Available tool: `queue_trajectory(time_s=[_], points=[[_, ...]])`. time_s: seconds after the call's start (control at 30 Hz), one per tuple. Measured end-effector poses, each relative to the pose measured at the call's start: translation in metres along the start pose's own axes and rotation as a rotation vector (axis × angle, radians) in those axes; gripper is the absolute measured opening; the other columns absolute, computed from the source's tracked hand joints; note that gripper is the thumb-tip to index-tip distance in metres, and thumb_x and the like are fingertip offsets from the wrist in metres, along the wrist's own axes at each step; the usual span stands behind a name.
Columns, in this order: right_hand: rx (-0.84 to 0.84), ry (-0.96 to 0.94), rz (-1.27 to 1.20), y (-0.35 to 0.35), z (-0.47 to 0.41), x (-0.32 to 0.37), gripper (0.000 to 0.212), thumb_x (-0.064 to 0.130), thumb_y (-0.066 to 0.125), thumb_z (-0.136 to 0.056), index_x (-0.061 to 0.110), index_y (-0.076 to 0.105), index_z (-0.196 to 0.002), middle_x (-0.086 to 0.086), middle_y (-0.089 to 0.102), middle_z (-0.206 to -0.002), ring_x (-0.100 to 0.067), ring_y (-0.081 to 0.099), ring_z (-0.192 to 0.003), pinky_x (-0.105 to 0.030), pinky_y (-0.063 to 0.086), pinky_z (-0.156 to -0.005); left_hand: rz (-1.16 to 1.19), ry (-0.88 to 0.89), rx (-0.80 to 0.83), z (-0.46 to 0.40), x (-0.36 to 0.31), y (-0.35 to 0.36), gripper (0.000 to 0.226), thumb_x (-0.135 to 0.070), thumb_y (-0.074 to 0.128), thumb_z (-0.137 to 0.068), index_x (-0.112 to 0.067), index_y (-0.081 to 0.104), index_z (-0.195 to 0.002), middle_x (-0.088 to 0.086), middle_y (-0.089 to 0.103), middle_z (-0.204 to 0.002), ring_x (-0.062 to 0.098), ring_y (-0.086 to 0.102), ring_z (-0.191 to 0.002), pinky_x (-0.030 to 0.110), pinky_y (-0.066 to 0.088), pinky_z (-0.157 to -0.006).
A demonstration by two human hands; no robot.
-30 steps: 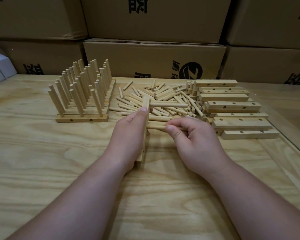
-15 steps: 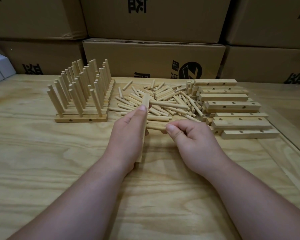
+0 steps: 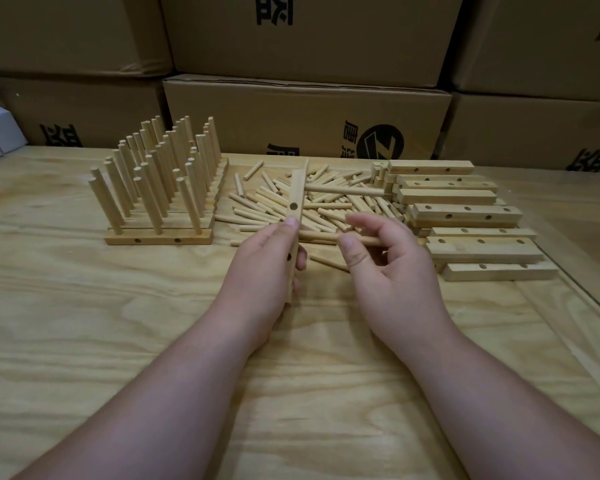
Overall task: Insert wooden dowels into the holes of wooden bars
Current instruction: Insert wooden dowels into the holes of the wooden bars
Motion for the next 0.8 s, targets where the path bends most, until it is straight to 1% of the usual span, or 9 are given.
queue_trajectory(time_s=[0.07, 0.13, 0.17, 0.27, 0.37, 0.47, 0.57, 0.67, 0.8], points=[[-0.045, 0.026, 0.034, -0.002, 0.0, -0.003, 0.017, 0.042, 0.056, -0.096, 0.044, 0.06, -0.112, 0.015, 0.061, -0.107, -0.001, 0.057, -0.102, -0.015, 0.047, -0.08, 0.024, -0.031, -0.056, -0.001, 0.0, -0.002, 0.045, -0.048, 0.045, -0.104, -0.016, 0.068, -0.083, -0.002, 0.061, -0.067, 0.01, 0.051, -0.046, 0.021, 0.043, -0.043], [-0.081, 0.055, 0.129, -0.005, -0.002, -0.006, 0.013, 0.04, 0.051, -0.099, 0.041, 0.06, -0.108, 0.018, 0.058, -0.105, -0.007, 0.055, -0.108, -0.027, 0.045, -0.091, 0.087, -0.057, -0.108, -0.002, 0.0, -0.005, 0.049, -0.048, 0.041, -0.106, -0.014, 0.072, -0.089, -0.003, 0.061, -0.064, 0.009, 0.051, -0.045, 0.019, 0.042, -0.041], [-0.069, 0.079, 0.232, -0.006, -0.003, -0.008, 0.013, 0.038, 0.051, -0.099, 0.039, 0.062, -0.106, 0.019, 0.055, -0.104, -0.011, 0.053, -0.111, -0.032, 0.043, -0.095, 0.121, -0.064, -0.127, -0.003, -0.001, -0.005, 0.051, -0.048, 0.04, -0.106, -0.013, 0.074, -0.09, -0.004, 0.06, -0.062, 0.008, 0.051, -0.045, 0.019, 0.042, -0.041], [0.087, 0.192, 0.643, -0.002, -0.003, -0.015, 0.021, 0.045, 0.055, -0.093, 0.035, 0.068, -0.107, 0.013, 0.05, -0.109, -0.019, 0.042, -0.118, -0.039, 0.031, -0.098, 0.209, -0.085, -0.143, -0.002, -0.001, -0.006, 0.054, -0.048, 0.038, -0.107, -0.017, 0.076, -0.086, -0.003, 0.058, -0.058, 0.008, 0.051, -0.046, 0.023, 0.043, -0.04], [0.161, 0.221, 0.791, 0.001, -0.001, -0.016, 0.02, 0.047, 0.059, -0.09, 0.037, 0.069, -0.104, 0.011, 0.047, -0.111, -0.02, 0.039, -0.118, -0.04, 0.028, -0.095, 0.23, -0.086, -0.146, -0.002, -0.002, -0.005, 0.056, -0.048, 0.036, -0.107, -0.017, 0.076, -0.084, -0.002, 0.057, -0.057, 0.009, 0.05, -0.045, 0.023, 0.042, -0.04], [0.127, 0.19, 0.764, 0.0, -0.001, -0.014, 0.011, 0.039, 0.058, -0.094, 0.038, 0.067, -0.101, 0.015, 0.043, -0.105, -0.019, 0.039, -0.117, -0.036, 0.026, -0.091, 0.242, -0.083, -0.149, -0.002, -0.002, -0.005, 0.056, -0.048, 0.036, -0.107, -0.016, 0.075, -0.082, -0.002, 0.057, -0.056, 0.01, 0.049, -0.043, 0.02, 0.041, -0.04], [0.089, 0.053, 0.517, 0.001, -0.002, -0.008, 0.011, 0.028, 0.054, -0.099, 0.037, 0.059, -0.102, 0.019, 0.049, -0.103, -0.013, 0.043, -0.111, -0.033, 0.031, -0.094, 0.255, -0.084, -0.164, -0.002, -0.003, -0.005, 0.056, -0.048, 0.036, -0.107, -0.016, 0.075, -0.084, -0.002, 0.056, -0.056, 0.01, 0.049, -0.044, 0.021, 0.041, -0.04], [0.15, -0.065, 0.306, 0.005, 0.001, 0.002, 0.016, 0.022, 0.055, -0.1, 0.038, 0.054, -0.101, 0.026, 0.054, -0.097, -0.004, 0.046, -0.104, -0.03, 0.038, -0.095, 0.287, -0.093, -0.201, -0.002, -0.003, -0.005, 0.06, -0.051, 0.036, -0.106, -0.022, 0.077, -0.072, -0.002, 0.056, -0.057, 0.01, 0.048, -0.044, 0.023, 0.041, -0.04], [0.258, -0.138, 0.28, 0.01, 0.005, 0.005, 0.021, 0.019, 0.058, -0.098, 0.04, 0.057, -0.099, 0.028, 0.055, -0.096, -0.002, 0.05, -0.103, -0.025, 0.04, -0.091, 0.305, -0.083, -0.238, -0.004, -0.002, -0.007, 0.062, -0.053, 0.036, -0.105, -0.027, 0.075, -0.065, -0.003, 0.056, -0.057, 0.011, 0.047, -0.044, 0.025, 0.039, -0.042]])
Point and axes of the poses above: each hand's wrist, its own z-axis away from the middle knuckle, its own y-axis out of the palm, x = y × z, the point moved 3 cm from there along -z, towards the middle knuckle
